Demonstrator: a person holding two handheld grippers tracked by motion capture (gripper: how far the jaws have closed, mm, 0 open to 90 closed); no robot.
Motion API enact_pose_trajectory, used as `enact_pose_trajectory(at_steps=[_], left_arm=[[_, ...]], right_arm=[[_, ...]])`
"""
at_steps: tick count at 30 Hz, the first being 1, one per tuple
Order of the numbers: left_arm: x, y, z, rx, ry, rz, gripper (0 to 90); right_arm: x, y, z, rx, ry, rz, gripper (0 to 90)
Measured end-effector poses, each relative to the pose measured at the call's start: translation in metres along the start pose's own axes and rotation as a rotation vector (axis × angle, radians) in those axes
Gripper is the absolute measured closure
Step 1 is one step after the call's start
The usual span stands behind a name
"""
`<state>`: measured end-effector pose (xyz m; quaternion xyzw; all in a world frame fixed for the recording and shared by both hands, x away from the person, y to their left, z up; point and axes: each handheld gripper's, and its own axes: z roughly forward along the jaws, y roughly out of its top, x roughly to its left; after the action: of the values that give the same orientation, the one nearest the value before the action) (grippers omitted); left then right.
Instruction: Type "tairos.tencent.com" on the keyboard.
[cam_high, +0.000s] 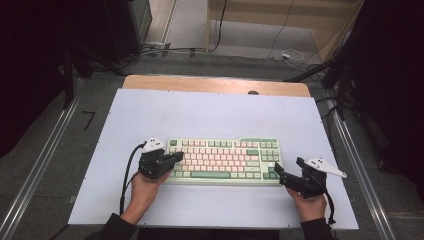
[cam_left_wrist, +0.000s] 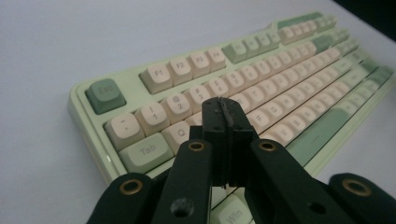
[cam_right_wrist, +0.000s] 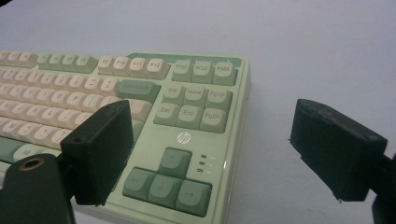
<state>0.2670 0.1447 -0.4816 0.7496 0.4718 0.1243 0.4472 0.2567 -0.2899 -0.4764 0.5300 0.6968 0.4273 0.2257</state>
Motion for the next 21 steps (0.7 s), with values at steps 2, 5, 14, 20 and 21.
enact_pose_trajectory(at_steps=[2,5,14,20,21], left_arm=[[-0.002,-0.001,0.003,0.014,0.020,0.025,90.0],[-0.005,-0.002,0.004,0.020,0.028,0.032,90.0],[-0.004,-0.004,0.009,0.044,0.044,0.040,90.0],[-0.006,-0.005,0.011,0.053,0.050,0.043,90.0],[-0.006,-0.005,0.012,0.053,0.053,0.042,90.0]], right_arm=[[0.000,0.000,0.000,0.001,0.000,0.002,11.9],[0.000,0.000,0.000,0.000,0.002,0.000,12.1],[0.000,0.000,0.001,0.001,0.002,-0.002,12.1],[0.001,0.000,0.001,0.004,0.002,-0.002,12.1],[0.001,0.000,0.001,0.005,0.001,-0.004,12.1]])
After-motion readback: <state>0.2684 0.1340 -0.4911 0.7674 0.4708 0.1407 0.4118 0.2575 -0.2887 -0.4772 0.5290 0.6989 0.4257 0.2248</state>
